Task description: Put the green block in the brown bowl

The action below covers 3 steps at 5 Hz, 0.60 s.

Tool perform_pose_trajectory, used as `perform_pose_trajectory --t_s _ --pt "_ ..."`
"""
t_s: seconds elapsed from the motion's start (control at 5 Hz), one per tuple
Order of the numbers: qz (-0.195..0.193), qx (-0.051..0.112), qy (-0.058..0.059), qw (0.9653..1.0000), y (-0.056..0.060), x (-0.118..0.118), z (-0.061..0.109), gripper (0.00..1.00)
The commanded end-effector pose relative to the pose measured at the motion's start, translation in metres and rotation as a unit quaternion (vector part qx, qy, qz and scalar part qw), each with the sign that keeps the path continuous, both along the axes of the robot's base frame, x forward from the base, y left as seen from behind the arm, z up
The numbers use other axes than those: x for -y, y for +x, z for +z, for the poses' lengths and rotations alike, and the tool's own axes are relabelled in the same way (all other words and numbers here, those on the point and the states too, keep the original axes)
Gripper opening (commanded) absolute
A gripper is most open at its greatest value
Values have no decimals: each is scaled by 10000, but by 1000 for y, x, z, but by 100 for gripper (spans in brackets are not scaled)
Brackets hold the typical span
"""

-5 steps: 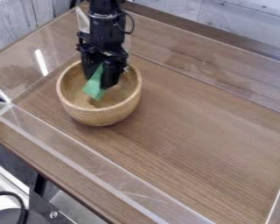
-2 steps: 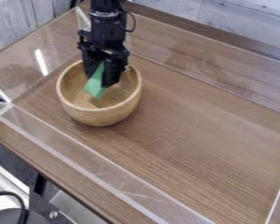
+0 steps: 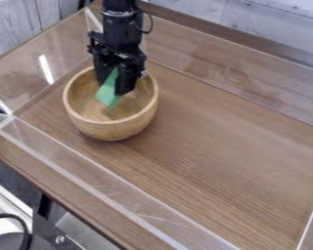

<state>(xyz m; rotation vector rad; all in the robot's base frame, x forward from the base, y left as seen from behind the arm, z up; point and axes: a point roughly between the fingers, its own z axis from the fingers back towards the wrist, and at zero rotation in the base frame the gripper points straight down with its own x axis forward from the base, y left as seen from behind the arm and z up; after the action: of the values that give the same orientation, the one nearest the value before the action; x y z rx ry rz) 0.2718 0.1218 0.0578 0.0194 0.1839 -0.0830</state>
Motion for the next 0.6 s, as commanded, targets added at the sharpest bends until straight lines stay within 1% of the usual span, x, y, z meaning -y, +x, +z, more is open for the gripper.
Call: perform_pose_trajectory --t_s 0.0,0.2,0.4 --pt "-27 388 161 9991 12 -3 22 0" --pt "-20 379 162 9991 12 -3 22 0" --pt "12 313 150 9994 10 -5 17 0"
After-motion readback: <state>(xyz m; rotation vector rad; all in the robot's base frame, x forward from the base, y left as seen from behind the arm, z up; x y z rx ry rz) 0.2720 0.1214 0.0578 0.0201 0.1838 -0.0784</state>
